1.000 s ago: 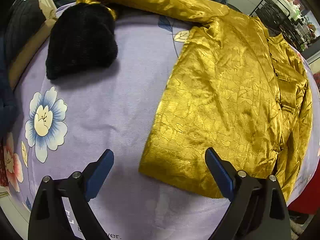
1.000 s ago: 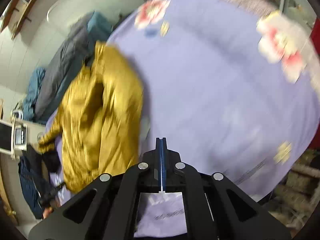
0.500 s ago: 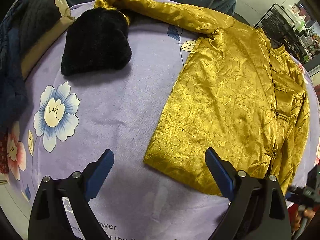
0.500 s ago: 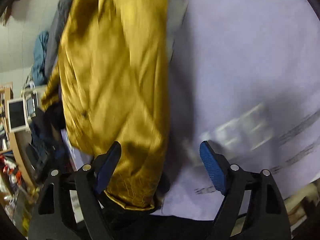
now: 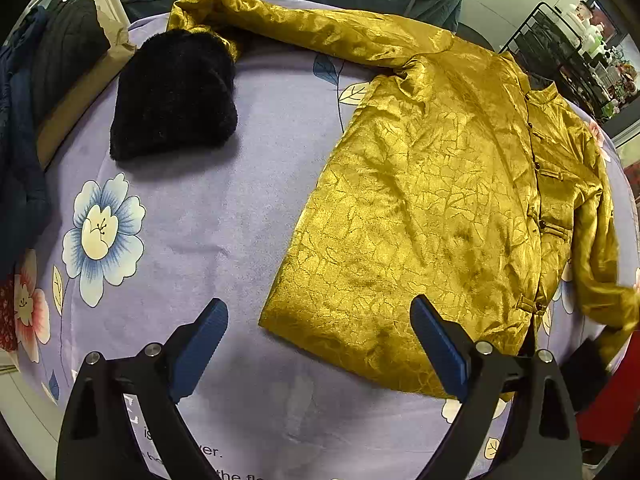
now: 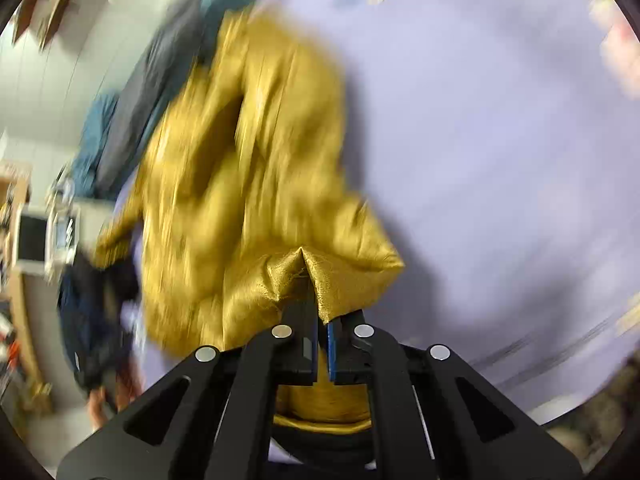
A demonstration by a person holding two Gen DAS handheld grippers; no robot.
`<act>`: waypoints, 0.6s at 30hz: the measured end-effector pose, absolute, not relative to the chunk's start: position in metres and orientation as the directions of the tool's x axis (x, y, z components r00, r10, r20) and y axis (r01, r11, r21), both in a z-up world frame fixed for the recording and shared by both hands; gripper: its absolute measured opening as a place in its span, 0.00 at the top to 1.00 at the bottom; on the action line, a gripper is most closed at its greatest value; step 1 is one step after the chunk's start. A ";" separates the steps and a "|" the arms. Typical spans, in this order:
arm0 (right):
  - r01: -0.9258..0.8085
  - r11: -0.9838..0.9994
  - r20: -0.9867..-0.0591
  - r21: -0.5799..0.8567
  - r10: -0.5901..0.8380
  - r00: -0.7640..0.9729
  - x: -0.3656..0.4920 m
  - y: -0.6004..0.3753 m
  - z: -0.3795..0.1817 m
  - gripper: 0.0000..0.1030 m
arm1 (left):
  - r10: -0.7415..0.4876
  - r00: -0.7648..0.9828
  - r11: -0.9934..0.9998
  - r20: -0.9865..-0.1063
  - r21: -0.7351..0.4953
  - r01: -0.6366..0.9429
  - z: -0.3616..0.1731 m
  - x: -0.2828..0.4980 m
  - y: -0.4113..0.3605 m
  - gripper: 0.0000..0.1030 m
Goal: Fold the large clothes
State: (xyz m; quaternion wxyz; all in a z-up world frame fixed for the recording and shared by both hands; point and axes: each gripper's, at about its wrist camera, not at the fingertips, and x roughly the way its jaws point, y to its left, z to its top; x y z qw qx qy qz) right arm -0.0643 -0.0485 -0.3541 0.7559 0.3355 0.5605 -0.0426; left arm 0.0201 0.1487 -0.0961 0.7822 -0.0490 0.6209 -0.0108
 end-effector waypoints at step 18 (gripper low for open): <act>0.625 0.772 -0.909 0.120 -0.167 0.381 0.063 -0.161 -0.309 0.21 | -0.050 0.229 0.992 -0.972 -0.076 -0.104 -0.099 0.031 0.187 0.12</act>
